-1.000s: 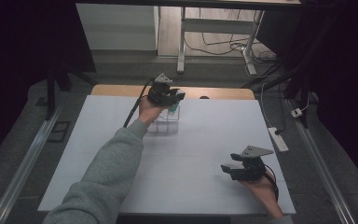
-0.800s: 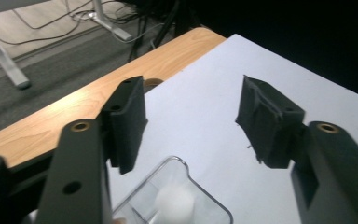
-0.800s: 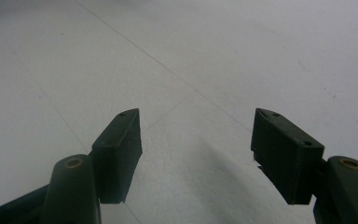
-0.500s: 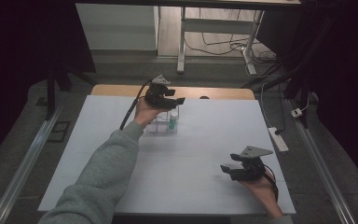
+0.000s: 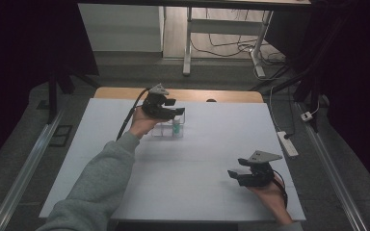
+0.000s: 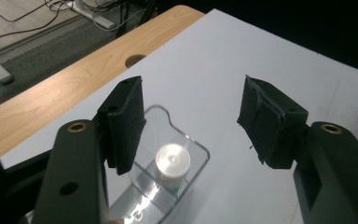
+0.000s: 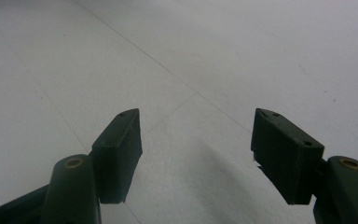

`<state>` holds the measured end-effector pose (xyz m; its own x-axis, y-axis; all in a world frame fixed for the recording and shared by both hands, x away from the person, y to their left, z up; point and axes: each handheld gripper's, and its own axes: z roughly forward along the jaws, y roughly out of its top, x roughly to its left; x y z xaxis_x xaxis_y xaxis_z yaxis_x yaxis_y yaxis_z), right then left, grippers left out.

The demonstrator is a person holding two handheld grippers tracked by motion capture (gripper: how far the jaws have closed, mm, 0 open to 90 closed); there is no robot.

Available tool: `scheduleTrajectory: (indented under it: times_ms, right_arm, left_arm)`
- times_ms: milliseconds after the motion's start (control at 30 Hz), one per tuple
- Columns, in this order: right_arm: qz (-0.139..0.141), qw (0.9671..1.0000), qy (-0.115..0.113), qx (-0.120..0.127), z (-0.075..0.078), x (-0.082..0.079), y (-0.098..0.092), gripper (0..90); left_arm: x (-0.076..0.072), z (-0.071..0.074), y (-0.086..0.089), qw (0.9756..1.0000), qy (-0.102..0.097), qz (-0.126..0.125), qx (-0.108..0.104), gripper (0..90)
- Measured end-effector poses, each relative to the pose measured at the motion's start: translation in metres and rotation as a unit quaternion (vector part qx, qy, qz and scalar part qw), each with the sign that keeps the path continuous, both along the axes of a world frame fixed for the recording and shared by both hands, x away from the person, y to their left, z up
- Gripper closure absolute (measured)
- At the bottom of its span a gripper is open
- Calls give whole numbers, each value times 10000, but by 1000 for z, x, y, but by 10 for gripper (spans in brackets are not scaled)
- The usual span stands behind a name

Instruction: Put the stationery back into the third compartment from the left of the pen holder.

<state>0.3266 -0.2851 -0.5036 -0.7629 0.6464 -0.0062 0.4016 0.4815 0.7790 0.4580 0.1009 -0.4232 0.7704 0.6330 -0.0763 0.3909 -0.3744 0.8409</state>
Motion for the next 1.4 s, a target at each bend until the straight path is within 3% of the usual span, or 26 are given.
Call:
scheduleTrajectory:
  times_ms: [367,500,867,1167,1333,1400]
  right_arm:
    - [0,10000,-2,4,1,-1,0,333]
    - [-12,10000,15,-41,0,-1,0,330]
    - [-42,9999,33,-93,0,0,0,326]
    - [-52,9999,37,-109,0,0,0,326]
    - [-71,9999,42,-75,0,0,-1,326]
    - [-78,9999,43,-81,-1,0,-1,326]
  left_arm:
    - [-25,-10,20,10000,74,-18,-10,401]
    - [-37,-11,25,10000,-26,-23,61,397]
    - [-73,-21,45,9999,-6,-47,136,378]
    - [-102,-36,64,9999,68,12,155,358]
    - [-120,-47,74,9996,64,97,274,346]
    - [-127,-52,79,9997,94,141,201,343]
